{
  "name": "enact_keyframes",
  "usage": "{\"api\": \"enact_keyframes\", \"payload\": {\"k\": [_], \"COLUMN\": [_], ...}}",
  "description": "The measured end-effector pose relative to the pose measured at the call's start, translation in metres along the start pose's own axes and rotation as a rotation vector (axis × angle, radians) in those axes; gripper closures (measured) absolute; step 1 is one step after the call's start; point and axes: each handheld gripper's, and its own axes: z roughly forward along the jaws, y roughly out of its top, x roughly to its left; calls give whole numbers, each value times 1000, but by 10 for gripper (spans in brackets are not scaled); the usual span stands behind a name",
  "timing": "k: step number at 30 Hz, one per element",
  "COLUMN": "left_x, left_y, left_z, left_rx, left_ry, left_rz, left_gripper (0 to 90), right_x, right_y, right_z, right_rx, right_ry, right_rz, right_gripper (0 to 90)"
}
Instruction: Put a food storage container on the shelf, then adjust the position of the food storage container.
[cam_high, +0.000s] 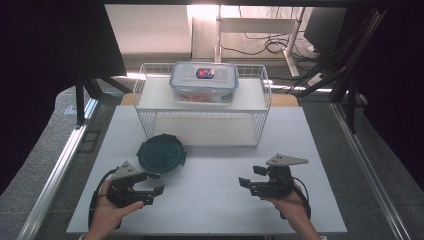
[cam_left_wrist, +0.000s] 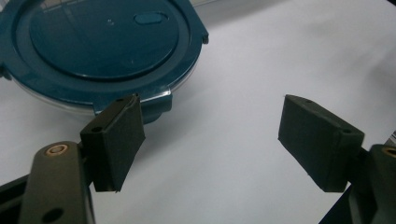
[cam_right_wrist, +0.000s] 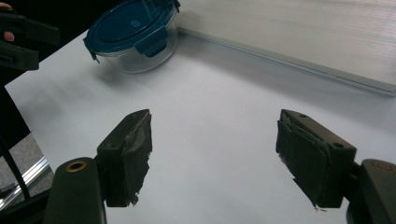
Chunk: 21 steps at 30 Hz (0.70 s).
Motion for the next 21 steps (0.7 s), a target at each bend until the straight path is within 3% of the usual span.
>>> {"api": "enact_keyframes", "payload": {"k": [10, 16, 21], "left_x": [5, 4, 12], "left_y": [-1, 1, 10], "left_z": [1, 0, -1], "left_rx": [0, -8, -21], "left_ry": [16, -2, 0], "left_rz": [-28, -21, -35], "left_gripper": [216, 242, 282], "right_x": [-6, -4, -3], "right_y": [-2, -2, -2], "right_z": [1, 1, 4], "right_rx": [4, 11, 22], "right_ry": [-16, -15, -13], "right_rz": [20, 23, 17], "right_gripper": [279, 285, 284]}}
